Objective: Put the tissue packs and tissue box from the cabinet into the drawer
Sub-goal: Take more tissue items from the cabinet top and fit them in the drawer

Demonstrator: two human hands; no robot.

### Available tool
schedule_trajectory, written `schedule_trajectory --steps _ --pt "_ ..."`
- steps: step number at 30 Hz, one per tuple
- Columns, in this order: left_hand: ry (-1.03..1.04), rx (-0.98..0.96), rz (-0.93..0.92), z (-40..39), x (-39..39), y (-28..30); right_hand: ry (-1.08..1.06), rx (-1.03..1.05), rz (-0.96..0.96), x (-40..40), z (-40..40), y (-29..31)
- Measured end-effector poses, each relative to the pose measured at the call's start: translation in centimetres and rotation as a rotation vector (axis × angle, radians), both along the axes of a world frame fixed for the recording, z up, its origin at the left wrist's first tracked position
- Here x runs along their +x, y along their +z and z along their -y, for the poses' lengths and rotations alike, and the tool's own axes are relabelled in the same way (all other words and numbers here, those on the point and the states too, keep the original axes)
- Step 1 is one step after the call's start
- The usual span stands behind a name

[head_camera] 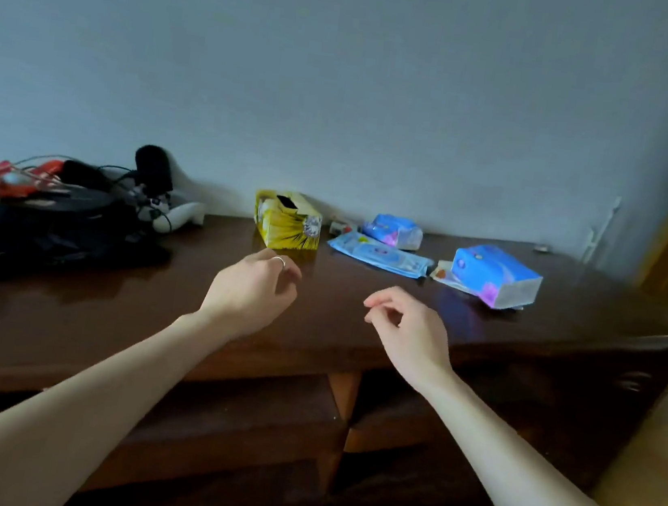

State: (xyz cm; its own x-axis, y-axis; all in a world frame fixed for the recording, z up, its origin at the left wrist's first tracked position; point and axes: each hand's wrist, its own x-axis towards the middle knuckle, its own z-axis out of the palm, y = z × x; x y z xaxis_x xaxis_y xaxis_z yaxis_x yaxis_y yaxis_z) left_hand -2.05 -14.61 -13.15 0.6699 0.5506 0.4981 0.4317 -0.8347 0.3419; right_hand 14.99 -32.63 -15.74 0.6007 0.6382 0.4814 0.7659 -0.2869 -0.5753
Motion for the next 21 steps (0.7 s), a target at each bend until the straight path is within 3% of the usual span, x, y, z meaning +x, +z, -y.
schedule_trajectory --steps 4,7,13,18,21 --pt "0.049 -0.048 -0.208 -5.3 3.2 -0.9 0.002 -0.349 0.044 4.0 -5.2 1.3" --pt "0.057 0.014 -0.246 -8.5 6.0 -0.1 -0.044 -0.551 0.077 7.3 -8.4 1.2" --pt "0.106 0.118 -0.231 -13.4 13.6 3.5 -0.197 -0.597 0.162 13.5 -13.5 1.6" --pt "0.136 0.095 -0.429 -16.3 17.6 2.4 -0.422 -0.658 0.133 16.8 -15.8 0.6" --pt "0.229 0.322 -0.529 -17.0 18.6 1.6 -0.507 -0.693 0.313 17.1 -16.8 0.0"
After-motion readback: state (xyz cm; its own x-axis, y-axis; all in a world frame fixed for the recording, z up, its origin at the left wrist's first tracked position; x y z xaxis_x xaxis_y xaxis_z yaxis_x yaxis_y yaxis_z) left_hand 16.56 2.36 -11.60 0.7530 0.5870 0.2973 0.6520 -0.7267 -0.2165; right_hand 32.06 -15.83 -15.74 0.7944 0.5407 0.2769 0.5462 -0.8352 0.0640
